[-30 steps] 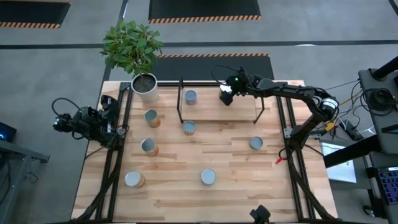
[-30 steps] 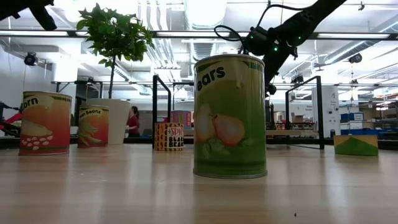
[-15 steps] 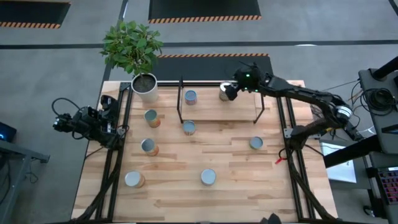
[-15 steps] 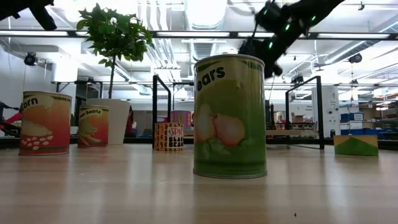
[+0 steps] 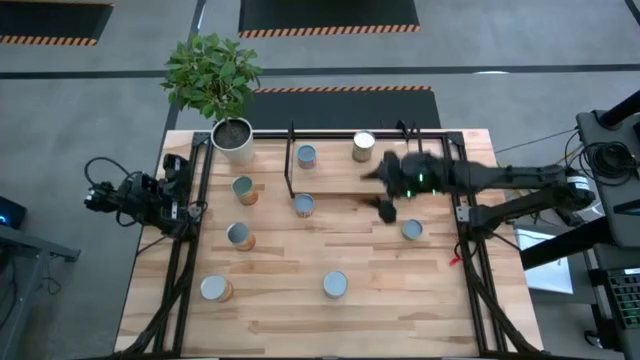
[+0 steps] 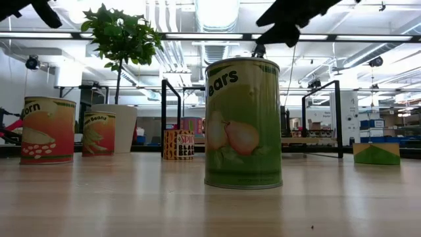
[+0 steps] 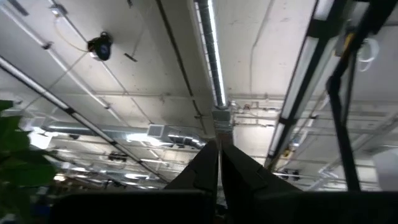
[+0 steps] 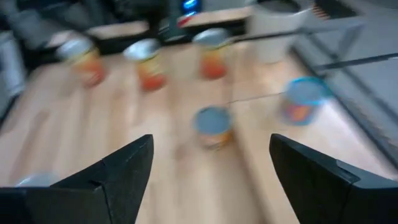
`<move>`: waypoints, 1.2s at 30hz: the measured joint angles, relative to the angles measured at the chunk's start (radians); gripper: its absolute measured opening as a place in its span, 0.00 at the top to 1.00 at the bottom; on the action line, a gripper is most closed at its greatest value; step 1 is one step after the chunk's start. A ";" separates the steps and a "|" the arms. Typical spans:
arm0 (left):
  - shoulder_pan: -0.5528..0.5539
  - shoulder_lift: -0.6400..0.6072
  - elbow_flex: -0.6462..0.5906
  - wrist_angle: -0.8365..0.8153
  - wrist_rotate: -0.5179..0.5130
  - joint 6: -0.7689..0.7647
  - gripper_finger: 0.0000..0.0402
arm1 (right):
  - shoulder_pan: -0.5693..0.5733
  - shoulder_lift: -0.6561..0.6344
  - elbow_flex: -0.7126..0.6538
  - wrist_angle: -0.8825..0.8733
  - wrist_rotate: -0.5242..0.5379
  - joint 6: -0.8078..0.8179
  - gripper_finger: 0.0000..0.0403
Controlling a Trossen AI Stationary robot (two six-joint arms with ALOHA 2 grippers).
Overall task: Pick and place cans onto a shelf
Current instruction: Put the canned pears on the shelf
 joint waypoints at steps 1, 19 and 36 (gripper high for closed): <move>0.000 0.008 0.000 0.001 0.020 -0.008 1.00 | 0.039 -0.001 -0.013 0.003 0.018 0.012 0.25; -0.001 0.648 0.300 -0.041 0.197 -0.280 1.00 | 0.522 0.059 -0.083 0.006 0.356 0.126 0.27; -0.138 1.268 0.798 -1.095 0.197 -0.684 1.00 | 0.647 0.222 -0.137 0.069 0.353 0.243 0.55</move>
